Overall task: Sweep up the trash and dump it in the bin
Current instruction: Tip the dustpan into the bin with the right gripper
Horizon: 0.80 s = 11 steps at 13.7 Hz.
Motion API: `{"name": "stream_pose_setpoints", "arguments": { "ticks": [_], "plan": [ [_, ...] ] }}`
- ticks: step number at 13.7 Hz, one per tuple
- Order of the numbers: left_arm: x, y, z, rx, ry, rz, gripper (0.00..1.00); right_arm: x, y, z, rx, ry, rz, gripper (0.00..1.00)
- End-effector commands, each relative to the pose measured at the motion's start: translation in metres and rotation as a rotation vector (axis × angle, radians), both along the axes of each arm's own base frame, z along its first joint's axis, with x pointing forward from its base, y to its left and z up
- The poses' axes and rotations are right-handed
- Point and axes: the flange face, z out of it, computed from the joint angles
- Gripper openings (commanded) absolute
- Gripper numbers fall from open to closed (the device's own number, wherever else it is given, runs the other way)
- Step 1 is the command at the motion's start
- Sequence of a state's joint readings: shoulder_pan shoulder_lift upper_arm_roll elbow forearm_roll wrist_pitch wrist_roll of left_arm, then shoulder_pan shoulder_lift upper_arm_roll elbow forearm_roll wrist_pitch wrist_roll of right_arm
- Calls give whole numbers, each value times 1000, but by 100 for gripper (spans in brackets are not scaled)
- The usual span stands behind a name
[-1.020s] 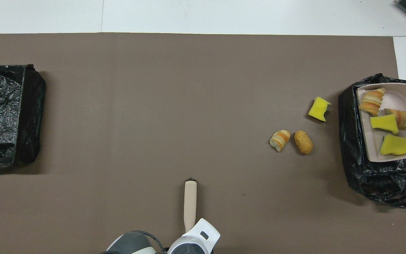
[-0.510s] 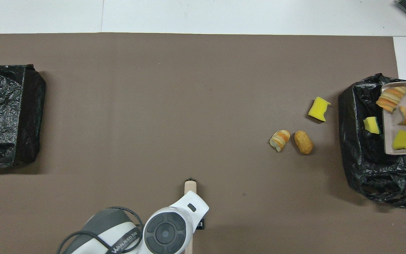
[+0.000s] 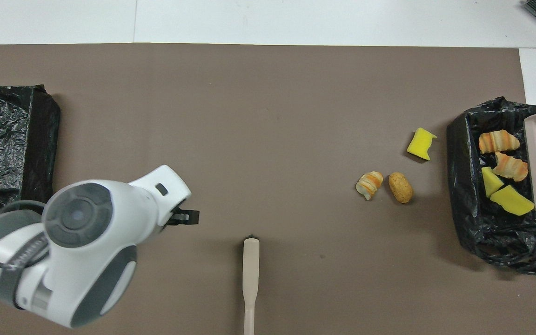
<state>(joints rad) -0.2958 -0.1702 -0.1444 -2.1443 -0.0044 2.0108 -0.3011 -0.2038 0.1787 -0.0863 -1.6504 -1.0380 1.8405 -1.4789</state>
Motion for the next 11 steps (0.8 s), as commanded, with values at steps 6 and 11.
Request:
{"name": "stream_pose_setpoints", "arguments": {
  "ticks": [6, 11],
  "plan": [
    [73, 93, 152, -10, -82, -86, 100, 3, 52, -7, 346, -65, -46, 0],
    [84, 110, 189, -12, -13, -58, 100, 3, 159, -21, 483, -173, -281, 0]
  ]
}}
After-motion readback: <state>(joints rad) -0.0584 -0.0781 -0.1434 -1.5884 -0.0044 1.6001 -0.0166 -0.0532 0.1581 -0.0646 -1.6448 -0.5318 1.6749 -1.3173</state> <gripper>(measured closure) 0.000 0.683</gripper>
